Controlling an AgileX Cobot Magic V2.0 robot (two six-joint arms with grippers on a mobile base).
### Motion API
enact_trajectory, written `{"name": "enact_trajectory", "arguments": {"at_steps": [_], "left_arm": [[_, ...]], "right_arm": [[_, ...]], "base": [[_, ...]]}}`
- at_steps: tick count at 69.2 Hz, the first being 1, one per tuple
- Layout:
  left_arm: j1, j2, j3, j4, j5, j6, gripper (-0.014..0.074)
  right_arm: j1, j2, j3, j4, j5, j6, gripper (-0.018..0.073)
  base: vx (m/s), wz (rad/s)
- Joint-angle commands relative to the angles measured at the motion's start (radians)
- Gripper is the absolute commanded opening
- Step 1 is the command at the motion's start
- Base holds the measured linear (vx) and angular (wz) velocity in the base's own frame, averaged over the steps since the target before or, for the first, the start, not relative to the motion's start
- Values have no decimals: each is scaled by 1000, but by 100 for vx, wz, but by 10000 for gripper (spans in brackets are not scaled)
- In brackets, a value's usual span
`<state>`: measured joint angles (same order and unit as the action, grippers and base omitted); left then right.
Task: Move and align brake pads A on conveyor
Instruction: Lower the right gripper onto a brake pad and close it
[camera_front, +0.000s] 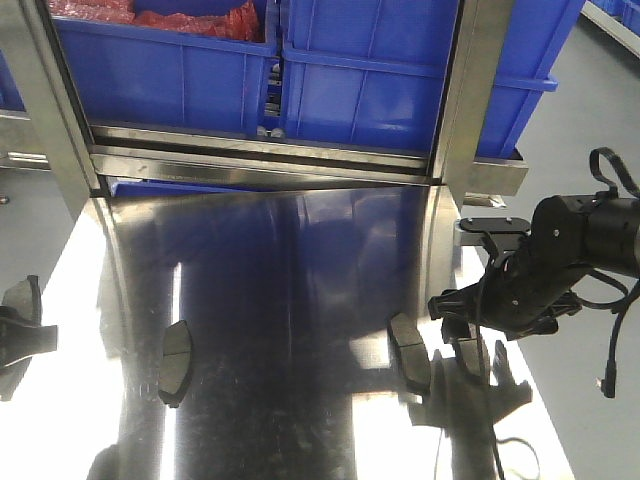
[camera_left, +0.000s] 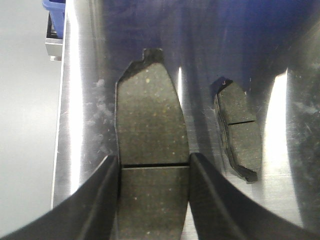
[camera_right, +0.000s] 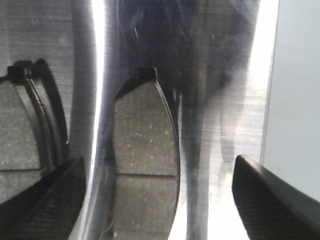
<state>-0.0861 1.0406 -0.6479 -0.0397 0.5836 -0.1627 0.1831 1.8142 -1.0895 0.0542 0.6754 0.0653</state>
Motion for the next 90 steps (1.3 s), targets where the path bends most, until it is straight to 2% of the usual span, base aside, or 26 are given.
{"name": "enact_trajectory", "arguments": {"at_steps": [1,21,57,74,82,90], "left_arm": [[-6,-20,-31,-3,-69,-5,23],[-6,-20,-31,-3,-69,-5,23],[-6,-20,-31,-3,-69,-5,23],[-6,-20,-31,-3,-69,-5,23],[-6,-20,-31,-3,-69,-5,23],[-6,-20,-31,-3,-69,-5,23]], "right_arm": [[1,-33,-28,-10,-35,-12,544],[1,-25,-28,-10,-38,-28,515],[1,-6,-28,9,-33,-65,397],[1,-2,-28,10,-33,-71,386],[1,-2,-28,10,-29,-71,339],[1,-2,-28,10,-17,-71,236]], "base": [[0,0],[0,0],[0,0],[0,0],[0,0],[0,0]]}}
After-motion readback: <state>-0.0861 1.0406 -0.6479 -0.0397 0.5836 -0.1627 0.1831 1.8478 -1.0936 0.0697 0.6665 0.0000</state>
